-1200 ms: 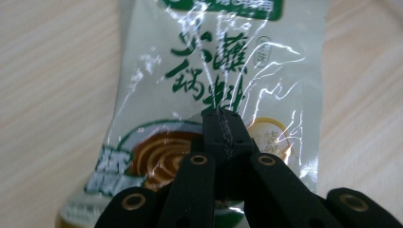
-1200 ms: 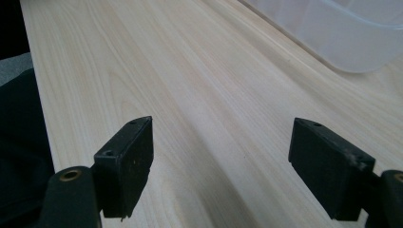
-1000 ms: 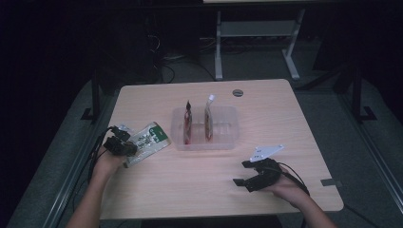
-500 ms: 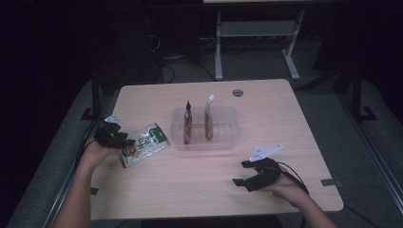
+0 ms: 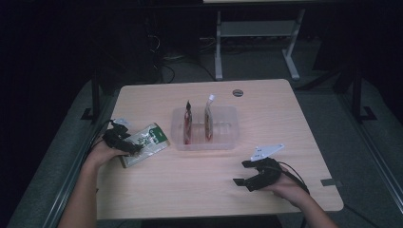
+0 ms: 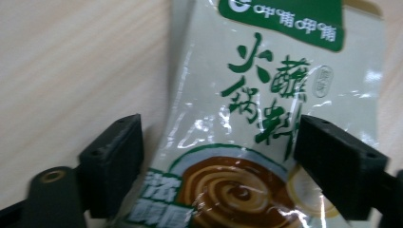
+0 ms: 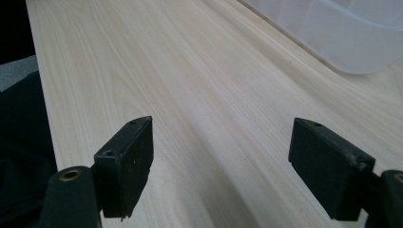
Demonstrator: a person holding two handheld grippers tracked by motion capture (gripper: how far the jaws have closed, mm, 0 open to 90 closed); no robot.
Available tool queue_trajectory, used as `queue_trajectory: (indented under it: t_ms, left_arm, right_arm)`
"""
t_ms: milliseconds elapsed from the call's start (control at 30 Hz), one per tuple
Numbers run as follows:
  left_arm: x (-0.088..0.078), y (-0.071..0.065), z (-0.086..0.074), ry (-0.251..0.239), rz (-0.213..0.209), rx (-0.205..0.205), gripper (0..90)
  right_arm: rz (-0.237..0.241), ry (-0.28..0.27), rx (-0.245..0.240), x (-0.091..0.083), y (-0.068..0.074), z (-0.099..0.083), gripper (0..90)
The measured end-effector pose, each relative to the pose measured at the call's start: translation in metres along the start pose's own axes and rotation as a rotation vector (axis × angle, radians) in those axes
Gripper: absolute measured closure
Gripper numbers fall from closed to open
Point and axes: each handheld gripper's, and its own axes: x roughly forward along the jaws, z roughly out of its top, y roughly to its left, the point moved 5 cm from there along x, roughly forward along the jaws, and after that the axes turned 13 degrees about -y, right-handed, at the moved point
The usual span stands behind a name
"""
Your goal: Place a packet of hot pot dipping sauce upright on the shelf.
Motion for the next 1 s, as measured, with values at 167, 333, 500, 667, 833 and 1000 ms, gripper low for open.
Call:
queue_trajectory:
  t_ms: [167,333,500,667,833,1000]
  left_arm:
    - [-0.002,-0.004,-0.001,-0.006,0.002,0.027,18.0]
    - [-0.005,-0.004,0.000,-0.022,0.037,0.013,37.4]
    - [-0.010,-0.004,-0.004,-0.069,0.059,-0.002,56.1]
    - [-0.011,-0.005,-0.004,-0.066,0.062,-0.020,74.0]
    - [-0.013,-0.006,-0.006,-0.094,0.052,-0.050,87.5]
    - [-0.014,-0.004,-0.005,-0.105,0.040,-0.094,89.7]
  right_arm:
    - [-0.001,0.000,-0.001,0.001,0.000,0.000,22.7]
    - [-0.002,0.004,-0.005,0.001,0.002,0.000,22.7]
    - [0.001,0.008,-0.007,0.002,0.003,0.000,22.7]
    - [0.003,0.009,-0.009,0.004,0.002,0.001,22.8]
    - [0.005,0.008,-0.008,0.004,0.003,0.001,22.7]
    - [0.004,0.007,-0.005,0.003,0.002,0.001,22.7]
